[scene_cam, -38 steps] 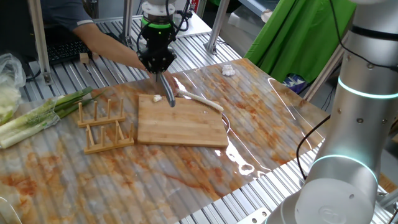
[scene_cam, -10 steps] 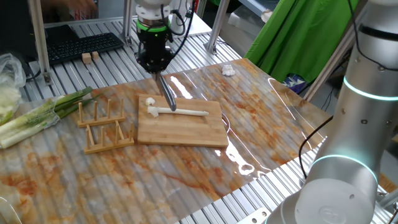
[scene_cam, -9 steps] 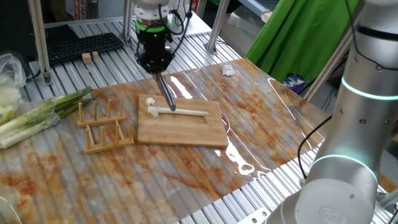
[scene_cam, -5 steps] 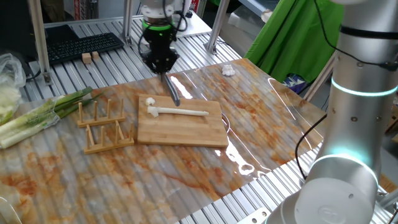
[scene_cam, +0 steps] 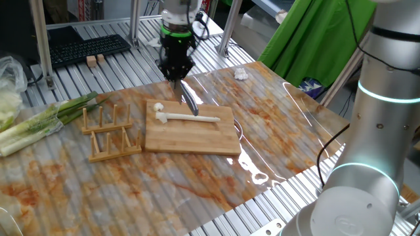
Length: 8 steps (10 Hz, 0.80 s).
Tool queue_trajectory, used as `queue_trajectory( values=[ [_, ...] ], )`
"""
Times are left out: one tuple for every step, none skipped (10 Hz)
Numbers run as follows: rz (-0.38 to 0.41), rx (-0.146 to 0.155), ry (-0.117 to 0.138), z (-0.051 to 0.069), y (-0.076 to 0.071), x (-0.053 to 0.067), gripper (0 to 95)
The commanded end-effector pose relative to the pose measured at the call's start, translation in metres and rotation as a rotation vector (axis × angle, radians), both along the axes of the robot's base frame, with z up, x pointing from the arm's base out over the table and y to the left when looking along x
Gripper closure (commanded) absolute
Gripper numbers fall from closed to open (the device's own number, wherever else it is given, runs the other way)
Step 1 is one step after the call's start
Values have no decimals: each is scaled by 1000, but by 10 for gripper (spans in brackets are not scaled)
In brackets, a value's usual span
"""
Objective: Chop the scallions
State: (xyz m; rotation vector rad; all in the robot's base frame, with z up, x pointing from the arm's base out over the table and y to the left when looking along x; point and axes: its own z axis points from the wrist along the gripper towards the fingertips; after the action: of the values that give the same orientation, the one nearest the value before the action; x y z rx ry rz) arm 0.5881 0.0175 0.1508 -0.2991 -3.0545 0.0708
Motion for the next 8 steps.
queue_trajectory(
  values=[
    [-29, -11, -1, -9, 2, -7, 950],
    [-37, -10, -2, -13, 3, -7, 950],
    [-43, -11, -4, -18, 5, -7, 950],
    [-52, -11, -4, -21, 6, -7, 950],
    [-66, -8, -5, -26, 8, -8, 950],
    [-81, 5, -4, -31, 10, -7, 950],
    [-82, 4, -4, -33, 10, -6, 950],
    [-85, 7, -3, -35, 11, -5, 950]
  ],
)
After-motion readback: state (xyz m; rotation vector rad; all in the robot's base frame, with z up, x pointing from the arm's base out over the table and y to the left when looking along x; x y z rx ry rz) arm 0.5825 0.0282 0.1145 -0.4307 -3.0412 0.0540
